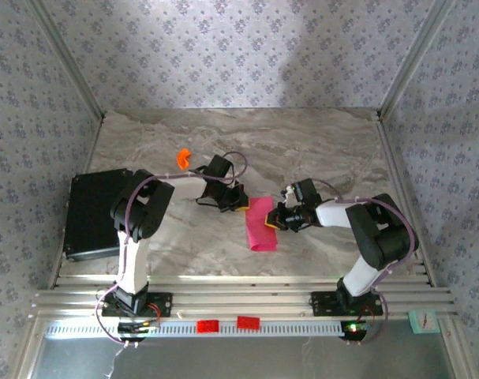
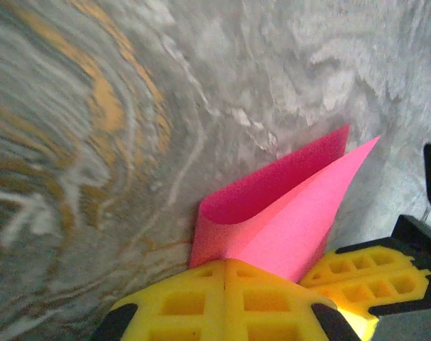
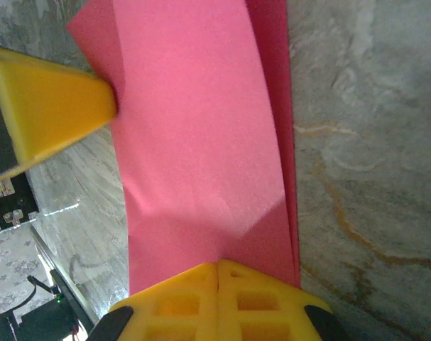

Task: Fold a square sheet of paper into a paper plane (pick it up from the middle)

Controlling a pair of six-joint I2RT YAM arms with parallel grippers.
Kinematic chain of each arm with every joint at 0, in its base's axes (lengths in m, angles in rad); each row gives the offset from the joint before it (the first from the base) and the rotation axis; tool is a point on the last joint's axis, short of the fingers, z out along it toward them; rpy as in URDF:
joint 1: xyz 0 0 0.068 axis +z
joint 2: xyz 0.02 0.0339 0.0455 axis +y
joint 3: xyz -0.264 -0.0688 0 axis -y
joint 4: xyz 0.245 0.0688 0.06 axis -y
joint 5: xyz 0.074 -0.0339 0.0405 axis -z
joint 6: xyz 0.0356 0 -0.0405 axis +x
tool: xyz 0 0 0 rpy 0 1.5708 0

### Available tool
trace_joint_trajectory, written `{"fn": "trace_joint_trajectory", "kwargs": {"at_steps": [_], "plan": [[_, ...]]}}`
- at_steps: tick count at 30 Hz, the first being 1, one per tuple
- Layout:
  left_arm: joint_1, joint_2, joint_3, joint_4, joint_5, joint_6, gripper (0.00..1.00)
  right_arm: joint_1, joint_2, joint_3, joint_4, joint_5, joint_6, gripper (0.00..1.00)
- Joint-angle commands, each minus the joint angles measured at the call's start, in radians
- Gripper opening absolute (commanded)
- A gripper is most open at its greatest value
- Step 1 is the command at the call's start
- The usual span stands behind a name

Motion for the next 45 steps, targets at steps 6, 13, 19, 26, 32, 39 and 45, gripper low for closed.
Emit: {"fn": "trace_joint_trajectory", "kwargs": {"at_steps": [6, 13, 19, 26, 32, 39, 45], "plan": [[0.043, 0.004, 0.007, 0.059, -0.143, -0.095, 0.00, 0.001, 0.043, -0.067, -0.177, 0.123, 0.011, 0.00], [0.043, -0.079, -0.010, 0.043, -0.178, -0.084, 0.00, 0.001, 0.043, -0.069, -0.172, 0.124, 0.019, 0.00], [0.007, -0.114, -0.006, 0.029, -0.079, 0.012, 0.00, 0.000, 0.042, -0.065, -0.173, 0.124, 0.019, 0.00], [-0.034, -0.038, 0.002, 0.048, 0.028, 0.036, 0.00, -0.001, 0.042, -0.061, -0.174, 0.124, 0.020, 0.00], [-0.020, 0.031, 0.021, 0.074, -0.015, 0.010, 0.00, -0.002, 0.039, -0.066, -0.174, 0.126, 0.019, 0.00], [0.036, 0.060, 0.016, 0.083, -0.077, -0.012, 0.00, 0.005, 0.031, -0.077, -0.153, 0.128, 0.041, 0.00], [0.082, 0.046, 0.064, 0.046, -0.091, -0.018, 0.00, 0.022, 0.034, -0.081, -0.124, 0.137, 0.067, 0.00]]}}
